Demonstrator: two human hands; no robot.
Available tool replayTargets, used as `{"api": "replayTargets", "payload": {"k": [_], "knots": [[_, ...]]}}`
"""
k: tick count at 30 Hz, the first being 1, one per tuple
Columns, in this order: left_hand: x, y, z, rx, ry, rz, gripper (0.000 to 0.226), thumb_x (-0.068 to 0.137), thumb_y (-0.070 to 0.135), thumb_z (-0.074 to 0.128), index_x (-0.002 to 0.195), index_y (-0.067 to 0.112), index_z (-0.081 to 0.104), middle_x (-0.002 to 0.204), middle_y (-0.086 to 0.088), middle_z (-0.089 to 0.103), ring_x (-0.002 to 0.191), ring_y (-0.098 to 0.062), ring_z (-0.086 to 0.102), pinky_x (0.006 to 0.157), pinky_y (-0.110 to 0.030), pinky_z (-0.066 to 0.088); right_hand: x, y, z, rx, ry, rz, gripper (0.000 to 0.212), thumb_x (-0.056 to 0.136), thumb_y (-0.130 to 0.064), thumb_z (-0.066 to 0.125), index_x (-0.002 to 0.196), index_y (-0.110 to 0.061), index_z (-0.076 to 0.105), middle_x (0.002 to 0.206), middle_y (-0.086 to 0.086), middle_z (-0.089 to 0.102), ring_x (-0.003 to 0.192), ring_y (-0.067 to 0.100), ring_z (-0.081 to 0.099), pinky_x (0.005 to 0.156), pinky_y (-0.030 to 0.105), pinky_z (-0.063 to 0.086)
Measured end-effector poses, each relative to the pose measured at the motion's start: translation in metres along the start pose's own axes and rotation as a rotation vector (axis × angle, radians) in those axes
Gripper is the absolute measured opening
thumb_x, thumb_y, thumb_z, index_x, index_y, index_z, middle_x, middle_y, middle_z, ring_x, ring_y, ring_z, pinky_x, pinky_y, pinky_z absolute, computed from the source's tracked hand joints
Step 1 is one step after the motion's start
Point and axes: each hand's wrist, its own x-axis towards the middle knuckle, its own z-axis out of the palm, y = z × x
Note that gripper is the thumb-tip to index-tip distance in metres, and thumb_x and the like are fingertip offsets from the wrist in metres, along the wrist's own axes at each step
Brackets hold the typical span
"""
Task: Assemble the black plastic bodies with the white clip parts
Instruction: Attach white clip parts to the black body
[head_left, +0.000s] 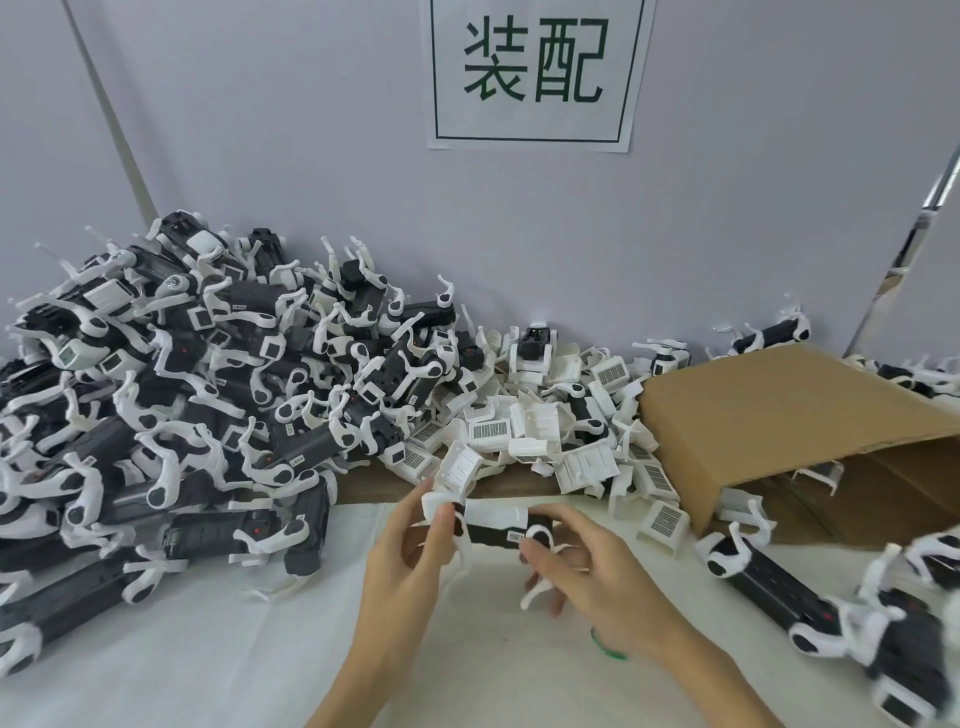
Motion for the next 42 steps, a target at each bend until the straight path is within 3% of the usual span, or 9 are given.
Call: {"api": "replayTargets", "payload": {"k": [4, 7, 9, 12, 18, 23, 29, 38, 42], "knots": [[0.003, -0.001, 0.000, -0.020, 0.062, 0.017, 0.058, 0.097, 0.071, 0.041, 0.141, 0.037, 0.059, 0.119, 0.010, 0.072, 0.108, -0.013, 0.070, 0.098, -0.033, 0.053, 0.021, -0.027, -0.031, 0.446, 0.020, 0.050, 0.057, 0.090, -0.041, 0.069, 0.130, 0.000, 0.066, 0.111, 0.034, 0.070, 0.082, 0.036, 0.073, 0.062, 0.033, 0.062], [0.002, -0.001, -0.001, 0.071, 0.038, 0.044, 0.048, 0.098, 0.066, 0.044, 0.125, 0.034, 0.067, 0.113, 0.014, 0.071, 0.106, -0.010, 0.068, 0.092, -0.031, 0.053, 0.032, -0.050, -0.074, 1.185, 0.019, -0.151, 0.076, 0.094, -0.042, 0.067, 0.148, 0.003, 0.039, 0.152, 0.029, 0.049, 0.133, 0.038, 0.059, 0.100, 0.036, 0.058], [0.001, -0.003, 0.001, 0.159, 0.028, 0.052, 0.028, 0.105, 0.051, 0.051, 0.116, 0.034, 0.070, 0.113, 0.013, 0.070, 0.104, -0.008, 0.067, 0.092, -0.028, 0.052, 0.037, -0.058, -0.092, 1.382, -0.064, -0.156, 0.099, 0.088, -0.057, 0.069, 0.153, 0.001, 0.024, 0.155, 0.037, 0.040, 0.144, 0.048, 0.045, 0.117, 0.045, 0.045], [0.000, -0.009, 0.003, 0.375, 0.034, 0.141, 0.014, 0.107, 0.023, 0.060, 0.111, 0.031, 0.070, 0.115, 0.011, 0.065, 0.106, -0.006, 0.063, 0.089, -0.019, 0.049, 0.041, -0.042, -0.088, 1.079, -0.135, -0.032, 0.082, 0.097, -0.055, 0.066, 0.155, -0.003, 0.039, 0.152, 0.028, 0.050, 0.141, 0.043, 0.051, 0.109, 0.045, 0.051], [0.013, -0.018, 0.011, 0.762, -0.031, 0.155, 0.028, 0.104, 0.024, 0.064, 0.132, 0.024, 0.061, 0.131, 0.009, 0.044, 0.123, -0.010, 0.045, 0.093, -0.015, 0.033, 0.032, 0.011, -0.054, 0.940, -0.064, 0.236, 0.052, 0.098, -0.039, 0.063, 0.135, -0.003, 0.066, 0.117, 0.017, 0.071, 0.093, 0.028, 0.073, 0.077, 0.037, 0.062], [0.083, 0.009, 0.022, 1.096, -0.035, 0.329, 0.040, 0.106, 0.029, 0.057, 0.144, 0.019, 0.052, 0.151, -0.008, 0.033, 0.136, -0.027, 0.034, 0.106, -0.034, 0.044, 0.030, 0.023, -0.041, 0.942, -0.041, 0.291, 0.049, 0.093, -0.038, 0.066, 0.127, -0.005, 0.073, 0.109, 0.016, 0.073, 0.089, 0.027, 0.072, 0.073, 0.035, 0.062], [0.182, 0.037, 0.039, 1.680, -0.129, 0.465, 0.042, 0.110, 0.035, 0.046, 0.144, 0.012, 0.054, 0.173, -0.018, 0.017, 0.159, -0.039, 0.014, 0.128, -0.050, 0.026, 0.028, 0.026, -0.036, 0.951, -0.075, 0.314, 0.049, 0.096, -0.038, 0.064, 0.129, -0.001, 0.071, 0.112, 0.020, 0.070, 0.089, 0.029, 0.069, 0.076, 0.037, 0.059], [0.195, 0.035, 0.041, 1.643, -0.065, 0.490, 0.081, 0.094, 0.002, 0.067, 0.160, 0.008, 0.021, 0.134, -0.023, 0.043, 0.092, -0.024, 0.057, 0.085, -0.031, 0.048, 0.027, 0.026, -0.034, 0.934, -0.093, 0.304, 0.050, 0.094, -0.036, 0.064, 0.127, 0.000, 0.071, 0.109, 0.020, 0.069, 0.087, 0.028, 0.067, 0.076, 0.036, 0.057], [0.180, 0.033, 0.033, 1.598, -0.107, 0.585, 0.041, 0.099, 0.001, 0.061, 0.137, 0.005, 0.049, 0.139, -0.016, 0.041, 0.096, -0.019, 0.061, 0.084, -0.030, 0.048, 0.026, 0.027, -0.033, 0.920, -0.098, 0.310, 0.049, 0.096, -0.038, 0.064, 0.128, -0.001, 0.071, 0.110, 0.019, 0.069, 0.088, 0.027, 0.067, 0.077, 0.036, 0.058]]}}
